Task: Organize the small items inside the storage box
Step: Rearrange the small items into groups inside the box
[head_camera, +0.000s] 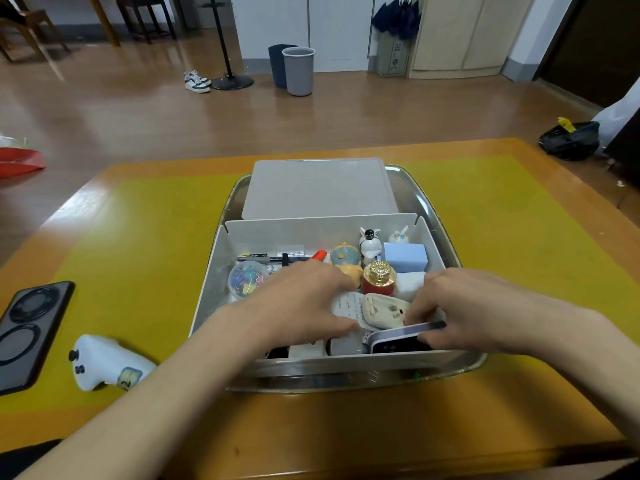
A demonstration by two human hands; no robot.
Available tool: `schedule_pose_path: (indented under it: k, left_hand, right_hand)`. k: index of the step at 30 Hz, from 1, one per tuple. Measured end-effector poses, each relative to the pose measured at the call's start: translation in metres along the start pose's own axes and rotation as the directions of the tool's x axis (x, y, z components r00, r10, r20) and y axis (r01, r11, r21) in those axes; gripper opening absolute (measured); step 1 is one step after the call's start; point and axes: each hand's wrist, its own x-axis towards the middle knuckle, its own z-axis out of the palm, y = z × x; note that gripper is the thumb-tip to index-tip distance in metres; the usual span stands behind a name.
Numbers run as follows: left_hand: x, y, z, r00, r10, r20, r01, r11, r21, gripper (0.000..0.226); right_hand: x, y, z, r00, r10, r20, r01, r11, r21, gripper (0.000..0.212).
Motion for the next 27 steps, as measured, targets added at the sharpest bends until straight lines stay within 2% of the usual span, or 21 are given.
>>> schedule_pose_path:
  k: [6,8,11,14,18,23,25,27]
  left_hand:
    - [-0.028,-0.026,-0.044,0.989,-0.146,-0.036,0.138,0.975,-0.173,0.050]
    - [-0.038,-0.040,-0.053,0.983,-0.176,-0.043,0.164,0.965,-0.204,0.048]
    - [-0.051,-0.060,-0.059,0.973,-0.218,-0.079,0.196,0.954,-0.227,0.047]
    - [-0.061,-0.075,-0.057,0.972,-0.214,-0.092,0.203,0.973,-0.112,0.050]
    - [-0.067,-0.082,-0.044,0.978,-0.177,-0.108,0.190,0.974,0.125,0.054]
    - [-0.060,-0.081,-0.031,0.985,-0.162,-0.064,0.174,0.945,0.276,0.053]
    - [-0.058,-0.081,-0.027,0.985,-0.171,-0.026,0.170,0.934,0.315,0.049]
    - [-0.057,-0.081,-0.023,0.983,-0.183,-0.011,0.175,0.924,0.340,0.044]
  right_hand:
    - [-0.001,0.006,0.007,1.000,-0.017,-0.015,0.017,0.999,0.043,0.022]
    - [-0.004,0.012,0.006,0.999,-0.003,-0.034,0.008,0.989,0.148,0.019]
    - [-0.008,0.017,-0.001,0.989,0.028,-0.144,0.029,0.924,0.380,0.007]
    - [-0.007,0.016,-0.010,0.963,0.105,-0.249,0.051,0.834,0.549,0.015]
    - [0.010,0.009,-0.010,0.925,0.227,-0.304,0.035,0.747,0.664,0.029]
    - [0.044,-0.010,-0.007,0.904,0.326,-0.278,0.021,0.616,0.787,0.021]
    - [0.058,-0.018,-0.006,0.901,0.331,-0.281,0.001,0.644,0.765,0.015]
    - [0.069,-0.027,-0.004,0.901,0.301,-0.313,-0.052,0.790,0.611,0.011]
